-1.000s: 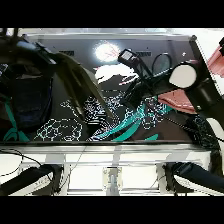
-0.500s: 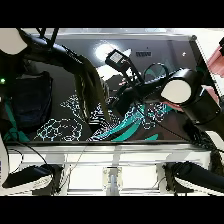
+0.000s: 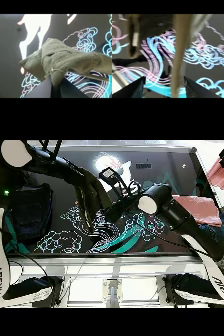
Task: Fold the clothes and pants, and hang the long-sleeved shirts on hangers.
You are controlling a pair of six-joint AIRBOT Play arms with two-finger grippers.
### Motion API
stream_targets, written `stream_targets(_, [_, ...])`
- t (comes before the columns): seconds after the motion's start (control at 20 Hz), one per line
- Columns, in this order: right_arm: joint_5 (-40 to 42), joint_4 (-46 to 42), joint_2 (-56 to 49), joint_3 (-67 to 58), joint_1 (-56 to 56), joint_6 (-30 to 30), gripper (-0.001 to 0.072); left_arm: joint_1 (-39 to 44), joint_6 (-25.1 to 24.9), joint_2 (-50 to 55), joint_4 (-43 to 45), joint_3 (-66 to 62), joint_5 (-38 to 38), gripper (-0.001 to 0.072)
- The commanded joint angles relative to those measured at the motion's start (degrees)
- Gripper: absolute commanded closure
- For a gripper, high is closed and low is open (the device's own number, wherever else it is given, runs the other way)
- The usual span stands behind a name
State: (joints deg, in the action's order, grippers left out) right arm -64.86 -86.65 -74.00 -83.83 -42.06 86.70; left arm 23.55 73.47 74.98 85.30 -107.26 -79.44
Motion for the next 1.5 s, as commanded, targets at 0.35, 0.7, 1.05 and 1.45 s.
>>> stream_targets(0.35, [0.70,-3.63,-1.51,-0.02,2.29,0.66,0.0159,0.02,0.02,0.04,0.22,-0.07,-0.68,0.0646])
stream_targets(0.7, [2.58,-2.01,-3.26,-0.02,-0.48,-0.85,0.0159,0.02,0.04,0.04,0.20,-0.07,-0.70,0.0646])
stream_targets(1.05, [4.61,-1.95,-9.29,1.49,-0.46,-0.81,0.0164,0.02,0.04,0.02,0.22,-0.07,-0.76,0.0646])
stream_targets(1.45, [13.31,0.92,-8.87,10.49,-0.46,-0.13,0.0686,-0.02,0.02,0.04,0.44,-0.07,-0.74,0.0645])
